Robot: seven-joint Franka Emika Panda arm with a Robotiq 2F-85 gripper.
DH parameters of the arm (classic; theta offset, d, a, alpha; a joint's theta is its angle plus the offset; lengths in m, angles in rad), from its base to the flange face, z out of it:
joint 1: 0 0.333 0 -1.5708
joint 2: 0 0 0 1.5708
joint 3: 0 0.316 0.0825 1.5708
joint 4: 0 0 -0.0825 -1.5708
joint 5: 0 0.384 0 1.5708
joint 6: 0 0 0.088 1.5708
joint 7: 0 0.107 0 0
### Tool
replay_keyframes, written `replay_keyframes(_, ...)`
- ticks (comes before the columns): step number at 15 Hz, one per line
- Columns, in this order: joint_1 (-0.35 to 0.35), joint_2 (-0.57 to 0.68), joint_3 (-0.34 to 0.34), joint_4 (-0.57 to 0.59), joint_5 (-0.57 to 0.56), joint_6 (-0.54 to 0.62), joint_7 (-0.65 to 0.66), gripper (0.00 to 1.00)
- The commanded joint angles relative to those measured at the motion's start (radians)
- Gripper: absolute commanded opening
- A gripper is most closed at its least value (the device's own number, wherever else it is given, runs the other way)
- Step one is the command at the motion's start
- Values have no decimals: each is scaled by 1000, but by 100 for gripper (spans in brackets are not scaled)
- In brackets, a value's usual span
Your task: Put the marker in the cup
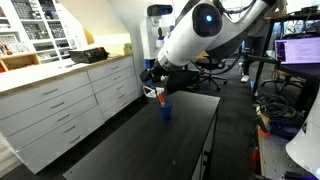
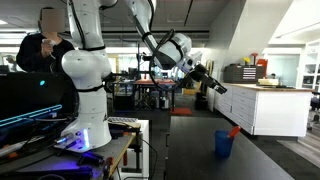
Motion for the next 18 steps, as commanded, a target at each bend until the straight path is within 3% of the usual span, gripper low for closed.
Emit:
replay_keyframes(1, -14, -40, -39, -12, 97, 122, -172, 100)
replay_keyframes(8, -9, -35, -94, -25, 394, 261, -595, 100)
replay_keyframes(12, -19, -21, -87, -57, 667, 310, -910, 100)
replay_keyframes(18, 8, -43, -52, -109, 1169, 229, -1391, 100)
